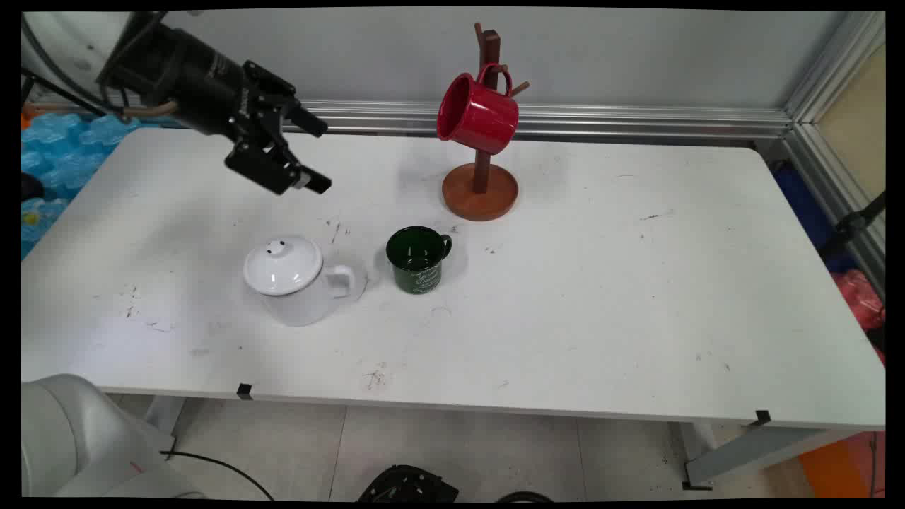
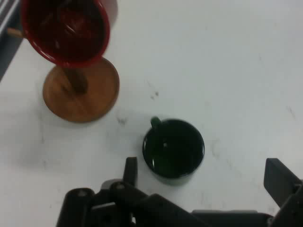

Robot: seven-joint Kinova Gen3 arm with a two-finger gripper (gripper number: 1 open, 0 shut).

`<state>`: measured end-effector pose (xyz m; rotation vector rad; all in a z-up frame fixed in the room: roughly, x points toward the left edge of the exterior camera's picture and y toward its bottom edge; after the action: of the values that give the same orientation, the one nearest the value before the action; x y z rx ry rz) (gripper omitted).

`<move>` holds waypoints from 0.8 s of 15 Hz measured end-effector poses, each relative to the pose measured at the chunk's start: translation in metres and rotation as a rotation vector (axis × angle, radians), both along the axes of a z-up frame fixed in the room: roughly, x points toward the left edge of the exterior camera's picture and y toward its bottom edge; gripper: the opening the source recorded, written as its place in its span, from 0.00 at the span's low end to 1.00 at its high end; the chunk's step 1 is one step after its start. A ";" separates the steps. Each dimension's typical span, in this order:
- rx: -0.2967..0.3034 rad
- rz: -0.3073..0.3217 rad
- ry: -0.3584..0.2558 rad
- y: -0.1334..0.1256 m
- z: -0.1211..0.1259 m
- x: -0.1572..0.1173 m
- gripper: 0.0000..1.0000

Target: Pick up the red mug from the rack

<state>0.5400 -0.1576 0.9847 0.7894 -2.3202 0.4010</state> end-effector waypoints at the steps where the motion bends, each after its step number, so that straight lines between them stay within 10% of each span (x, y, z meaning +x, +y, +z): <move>1: 0.001 0.015 0.015 -0.004 0.000 -0.002 1.00; 12: -0.011 0.164 0.151 -0.065 -0.012 -0.037 1.00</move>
<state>0.5031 -0.2228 0.9731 0.9737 -2.1197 0.4105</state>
